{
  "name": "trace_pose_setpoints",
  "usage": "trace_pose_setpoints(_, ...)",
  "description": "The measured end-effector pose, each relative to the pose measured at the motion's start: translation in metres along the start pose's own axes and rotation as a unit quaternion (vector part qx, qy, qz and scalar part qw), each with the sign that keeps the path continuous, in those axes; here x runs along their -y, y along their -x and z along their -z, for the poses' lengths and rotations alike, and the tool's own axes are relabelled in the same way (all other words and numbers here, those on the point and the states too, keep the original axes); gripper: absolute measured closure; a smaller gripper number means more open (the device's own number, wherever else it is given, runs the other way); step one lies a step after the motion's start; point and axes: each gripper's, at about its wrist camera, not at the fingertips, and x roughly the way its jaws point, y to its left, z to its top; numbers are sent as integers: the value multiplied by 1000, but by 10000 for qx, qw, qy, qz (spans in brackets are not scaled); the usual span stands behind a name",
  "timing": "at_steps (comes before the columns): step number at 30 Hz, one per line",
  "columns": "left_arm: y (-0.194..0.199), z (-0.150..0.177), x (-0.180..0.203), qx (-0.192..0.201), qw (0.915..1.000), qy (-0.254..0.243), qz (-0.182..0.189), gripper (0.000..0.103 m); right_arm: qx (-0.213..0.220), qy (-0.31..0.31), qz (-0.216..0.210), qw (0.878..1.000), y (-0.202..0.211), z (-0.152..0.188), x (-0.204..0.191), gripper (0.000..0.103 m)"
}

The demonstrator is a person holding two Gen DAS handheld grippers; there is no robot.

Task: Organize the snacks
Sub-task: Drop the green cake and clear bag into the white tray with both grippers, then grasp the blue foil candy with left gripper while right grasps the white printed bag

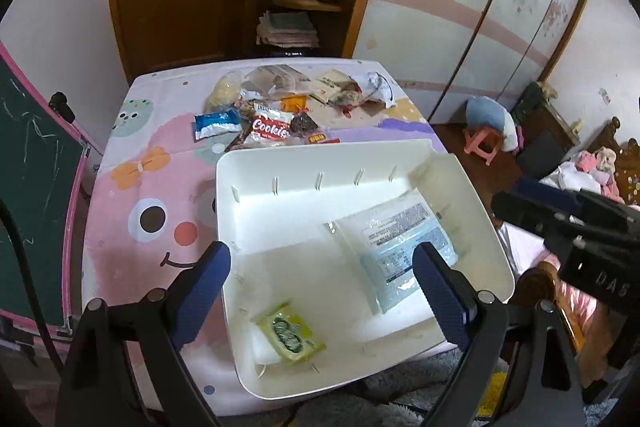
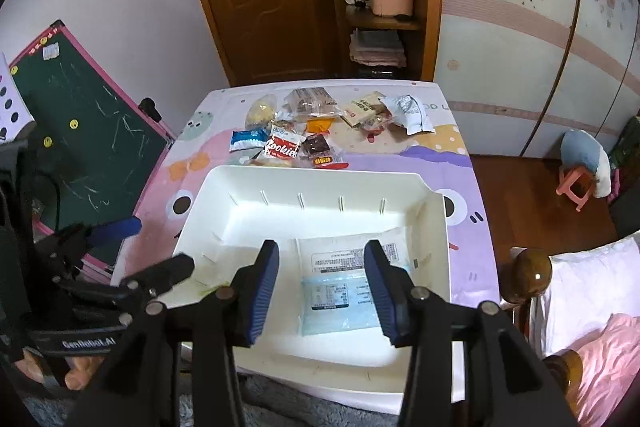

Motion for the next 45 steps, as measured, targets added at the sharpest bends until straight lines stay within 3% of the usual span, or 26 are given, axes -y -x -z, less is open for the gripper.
trace_pose_setpoints(13, 8, -2, -2, 306, 9995, -23, -54, 11, -136, -113, -153, 9997, -6, 5, 1, 58)
trace_pose_setpoints(22, -2, -8, -12, 24, 9999, 80, -142, 11, -144, -171, -250, 9994, -10, 4, 7, 58)
trace_pose_setpoints(31, 2, -29, -22, 222, 9996, 96, -121, 6, -114, -257, -273, 9992, -21, -8, 15, 58)
trace_pose_setpoints(34, 6, -46, -29, 384, 9985, 99, -374, 6, 65, -190, -159, 9997, -18, -24, 20, 58)
trace_pose_setpoints(38, 14, -82, -40, 666, 9912, -139, -1136, 6, 385, -41, 87, 9992, -9, -56, 33, 58)
trace_pose_setpoints(45, 18, -153, -74, 761, 9871, -46, -1411, 6, 822, -6, 171, 9965, -3, -135, 72, 58)
